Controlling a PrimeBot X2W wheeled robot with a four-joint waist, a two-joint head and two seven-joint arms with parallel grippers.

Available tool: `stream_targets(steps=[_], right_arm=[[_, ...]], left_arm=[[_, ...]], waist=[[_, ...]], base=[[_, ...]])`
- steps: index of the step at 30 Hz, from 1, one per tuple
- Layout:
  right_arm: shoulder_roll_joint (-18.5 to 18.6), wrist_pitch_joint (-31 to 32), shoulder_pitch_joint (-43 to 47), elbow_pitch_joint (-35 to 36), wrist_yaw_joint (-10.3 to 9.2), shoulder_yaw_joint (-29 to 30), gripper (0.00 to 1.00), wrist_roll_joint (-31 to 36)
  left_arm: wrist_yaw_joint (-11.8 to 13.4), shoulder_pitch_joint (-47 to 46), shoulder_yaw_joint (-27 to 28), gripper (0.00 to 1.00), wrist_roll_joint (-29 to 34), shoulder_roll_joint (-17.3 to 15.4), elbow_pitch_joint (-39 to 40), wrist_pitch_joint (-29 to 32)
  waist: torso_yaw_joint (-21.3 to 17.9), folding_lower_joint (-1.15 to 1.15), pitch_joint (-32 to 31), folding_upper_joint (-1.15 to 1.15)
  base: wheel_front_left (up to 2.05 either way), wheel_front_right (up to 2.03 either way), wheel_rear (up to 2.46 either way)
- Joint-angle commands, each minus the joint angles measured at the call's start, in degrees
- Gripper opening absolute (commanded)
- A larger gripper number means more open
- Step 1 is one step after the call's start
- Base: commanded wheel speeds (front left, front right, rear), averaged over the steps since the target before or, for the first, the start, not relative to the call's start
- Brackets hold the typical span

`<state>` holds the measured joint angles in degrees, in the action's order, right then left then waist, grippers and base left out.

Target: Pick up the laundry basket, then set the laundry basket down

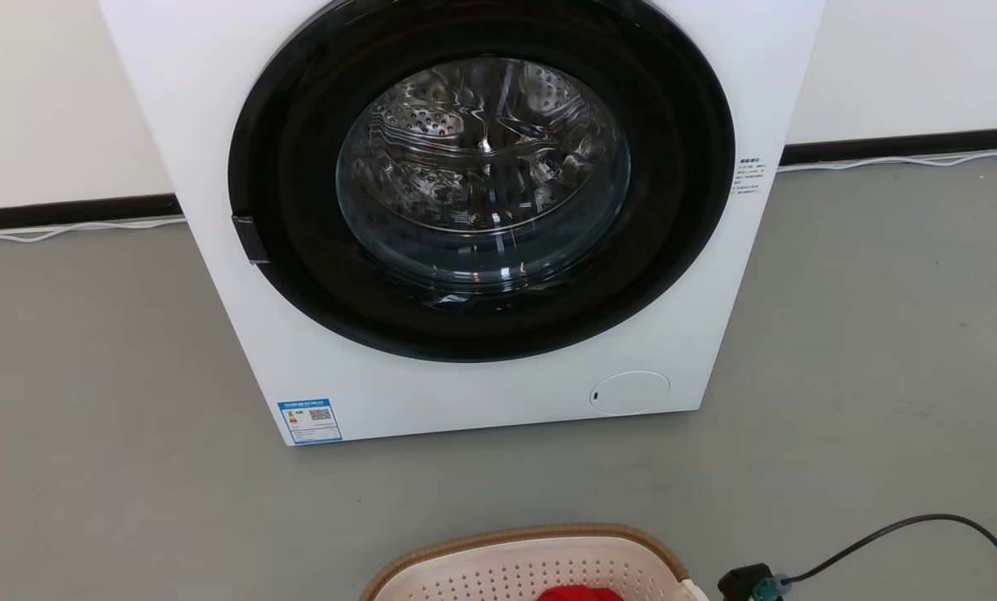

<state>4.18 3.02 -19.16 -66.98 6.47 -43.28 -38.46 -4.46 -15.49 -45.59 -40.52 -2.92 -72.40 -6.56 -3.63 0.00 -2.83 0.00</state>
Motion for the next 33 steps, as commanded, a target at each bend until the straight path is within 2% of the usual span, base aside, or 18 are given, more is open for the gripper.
stream_targets(steps=[1,33], right_arm=[[-1.30,-0.74,-2.30,1.18,1.02,-1.79,0.00,-0.12],[-1.30,-1.31,-3.68,0.64,1.02,-4.57,0.00,-3.41]], left_arm=[[-0.03,-3.00,0.44,0.00,-0.27,0.04,1.01,-1.12],[-0.09,-4.25,-3.16,0.00,-3.39,0.04,0.26,-0.99]], waist=[[-0.02,0.00,0.05,0.00],[-0.47,0.00,2.19,0.00]], base=[[0.00,0.00,0.00],[0.00,0.00,0.00]])
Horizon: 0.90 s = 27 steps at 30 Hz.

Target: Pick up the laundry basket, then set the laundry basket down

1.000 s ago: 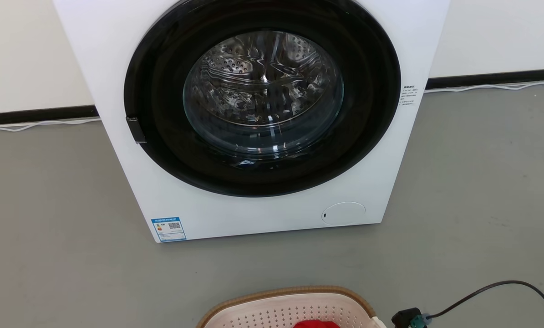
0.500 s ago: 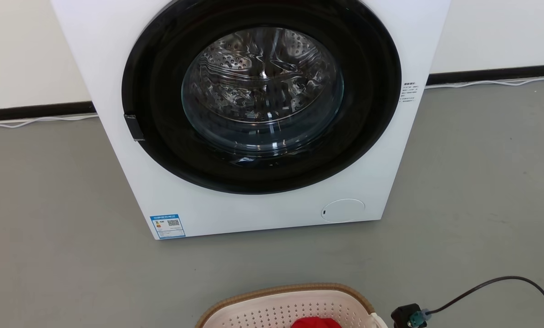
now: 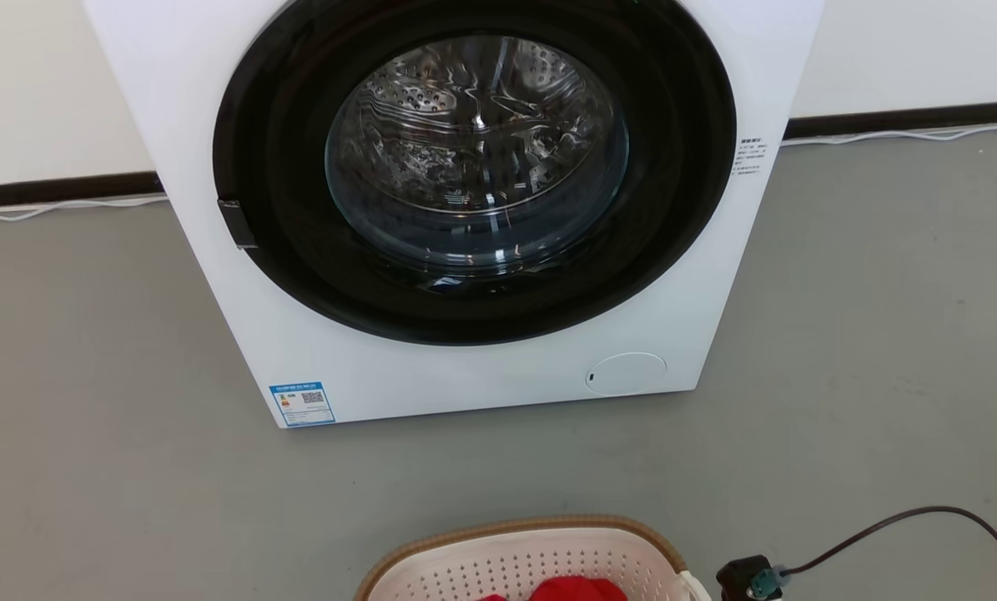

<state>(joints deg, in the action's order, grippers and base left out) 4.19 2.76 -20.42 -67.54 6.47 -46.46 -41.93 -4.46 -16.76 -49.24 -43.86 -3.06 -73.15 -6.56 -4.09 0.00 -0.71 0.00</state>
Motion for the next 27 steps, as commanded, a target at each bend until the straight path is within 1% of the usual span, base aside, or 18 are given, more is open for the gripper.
stream_targets(steps=[1,8,16,21,27], right_arm=[[-1.31,-1.12,-2.51,1.12,1.02,-1.46,0.00,0.02],[-1.31,-1.56,-3.50,0.98,1.02,-1.98,0.00,-0.25],[-1.31,-2.67,-5.85,1.28,1.02,-2.06,0.00,-0.35],[-1.31,-4.44,-8.74,1.12,1.02,-1.58,0.00,-0.10],[-1.31,-8.80,-13.44,0.50,1.02,-0.20,0.00,0.63]], left_arm=[[-0.09,-3.08,0.39,0.00,-0.13,0.18,1.01,-1.01],[-0.20,-3.90,-0.26,0.00,-0.66,0.18,0.75,-1.35],[-0.64,-6.93,-0.11,0.00,-1.06,-0.20,0.32,-2.26],[-0.98,-10.69,0.50,0.00,-1.43,-0.79,0.36,-3.87],[-1.26,-16.56,1.30,0.00,-1.51,-1.69,1.17,-6.18]], waist=[[-0.01,0.00,0.21,0.00],[0.00,0.00,2.03,0.00],[0.37,0.00,6.02,0.00],[0.81,0.00,9.78,0.00],[1.80,0.00,15.69,0.00]], base=[[0.00,0.00,0.00],[0.00,0.00,0.00],[0.00,0.00,0.00],[0.00,0.00,0.00],[0.00,0.00,0.00]])
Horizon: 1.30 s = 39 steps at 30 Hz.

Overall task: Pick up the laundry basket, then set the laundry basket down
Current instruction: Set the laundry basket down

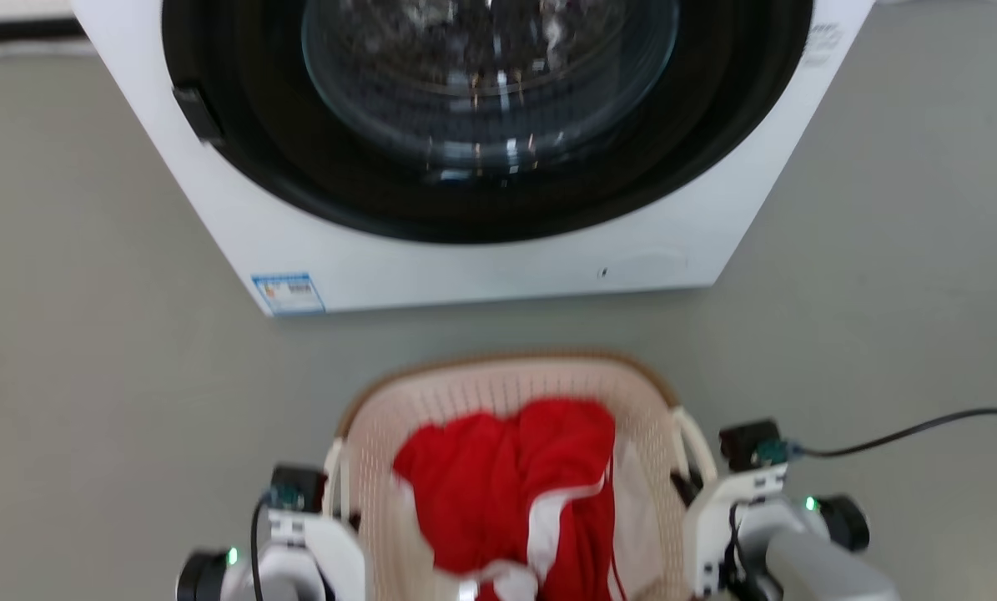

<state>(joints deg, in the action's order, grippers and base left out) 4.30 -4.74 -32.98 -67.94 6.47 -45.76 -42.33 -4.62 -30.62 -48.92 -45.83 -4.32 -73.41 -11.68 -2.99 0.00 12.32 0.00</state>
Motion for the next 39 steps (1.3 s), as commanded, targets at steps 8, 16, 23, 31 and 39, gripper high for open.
stream_targets(steps=[8,16,23,31,39], right_arm=[[-1.42,-4.81,-7.37,-0.87,1.02,0.50,0.00,2.37],[-1.42,-7.67,-16.17,-4.28,1.02,3.57,0.00,4.72],[-1.42,-9.38,-22.14,-5.77,1.02,7.05,0.00,8.33],[-1.42,-10.12,-25.96,-5.99,1.02,11.25,0.00,13.18],[-1.42,-10.23,-26.77,-6.01,1.02,15.52,0.00,17.83]], left_arm=[[-1.44,-9.31,1.36,0.00,1.11,-2.04,2.15,-2.50],[-1.70,-16.91,1.79,0.00,2.27,-3.35,3.56,-3.17],[-1.83,-22.80,2.64,0.00,4.29,-4.21,6.72,-3.29],[-1.92,-26.35,4.73,0.00,6.98,-5.68,9.82,-3.30],[-2.10,-27.76,6.74,0.00,9.09,-6.27,10.69,-3.31]], waist=[[2.07,0.00,11.66,0.00],[3.13,0.00,22.72,0.00],[3.88,0.00,31.09,0.00],[3.41,0.00,36.79,0.00],[3.09,0.00,39.28,0.00]], base=[[0.00,0.00,0.00],[0.00,0.00,0.00],[0.00,0.00,0.00],[0.00,0.00,0.00],[0.00,0.00,0.00]])
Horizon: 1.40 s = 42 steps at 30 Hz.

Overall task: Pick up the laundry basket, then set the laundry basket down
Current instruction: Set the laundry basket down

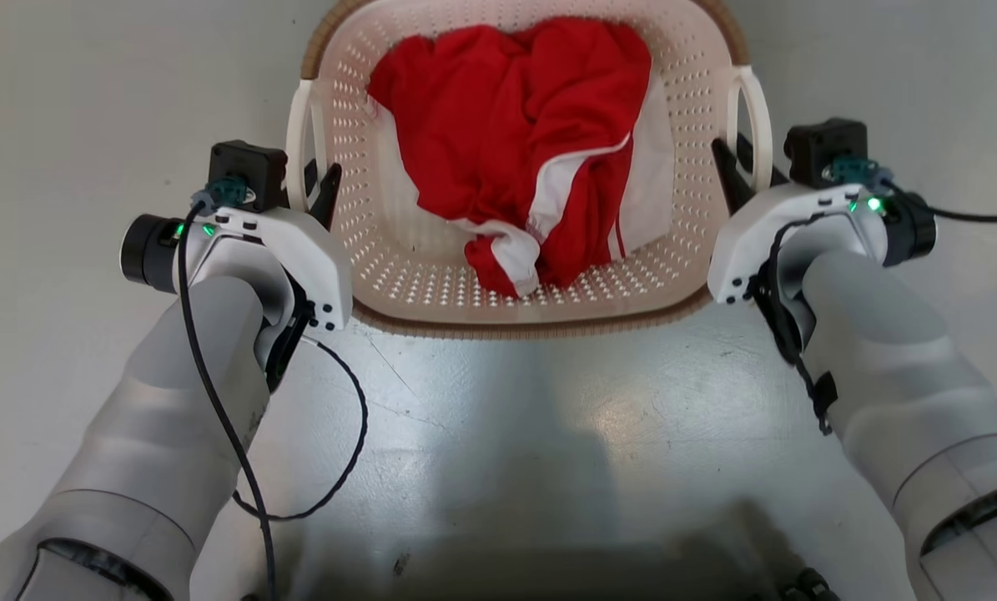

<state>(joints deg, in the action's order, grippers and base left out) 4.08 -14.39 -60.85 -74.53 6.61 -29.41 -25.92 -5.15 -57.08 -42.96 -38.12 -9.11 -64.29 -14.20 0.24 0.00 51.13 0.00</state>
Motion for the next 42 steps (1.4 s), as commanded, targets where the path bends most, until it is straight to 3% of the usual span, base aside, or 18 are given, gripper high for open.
stream_targets(steps=[1,21,22,23,24,42], right_arm=[[-1.20,-0.59,0.93,0.58,0.88,-0.36,0.00,1.73],[-1.20,-0.61,1.37,1.51,0.88,5.32,0.00,6.04],[-1.20,-0.61,1.36,1.49,0.88,5.77,0.44,6.20],[-1.20,-0.61,1.33,1.47,0.88,6.18,1.00,6.47],[-1.20,-0.61,1.36,1.42,0.88,6.57,1.00,6.80],[-1.20,-0.61,5.11,5.53,0.88,11.56,1.00,10.88]], left_arm=[[-1.61,-1.46,1.02,0.00,1.64,-1.58,1.65,-0.79],[-2.06,-2.12,4.44,0.00,4.70,-0.73,0.54,-0.80],[-2.06,-2.13,4.81,0.24,4.54,-0.62,0.20,-0.80],[-2.07,-2.19,5.09,0.71,4.49,-0.52,-0.02,-0.80],[-2.07,-2.26,5.33,1.00,4.53,-0.49,-0.14,-0.80],[-1.66,-0.54,7.65,1.00,5.11,0.41,-4.82,-0.80]], waist=[[-0.19,0.00,0.66,0.00],[-0.18,0.00,1.66,0.00],[-0.20,0.00,1.67,0.00],[-0.22,0.00,1.68,0.00],[-0.24,0.00,1.69,0.00],[-0.68,0.00,-2.41,0.00]], base=[[0.00,0.00,0.00],[0.00,0.00,0.00],[0.00,0.00,0.00],[0.00,0.00,0.00],[0.00,0.00,0.00],[0.00,0.00,0.00]])
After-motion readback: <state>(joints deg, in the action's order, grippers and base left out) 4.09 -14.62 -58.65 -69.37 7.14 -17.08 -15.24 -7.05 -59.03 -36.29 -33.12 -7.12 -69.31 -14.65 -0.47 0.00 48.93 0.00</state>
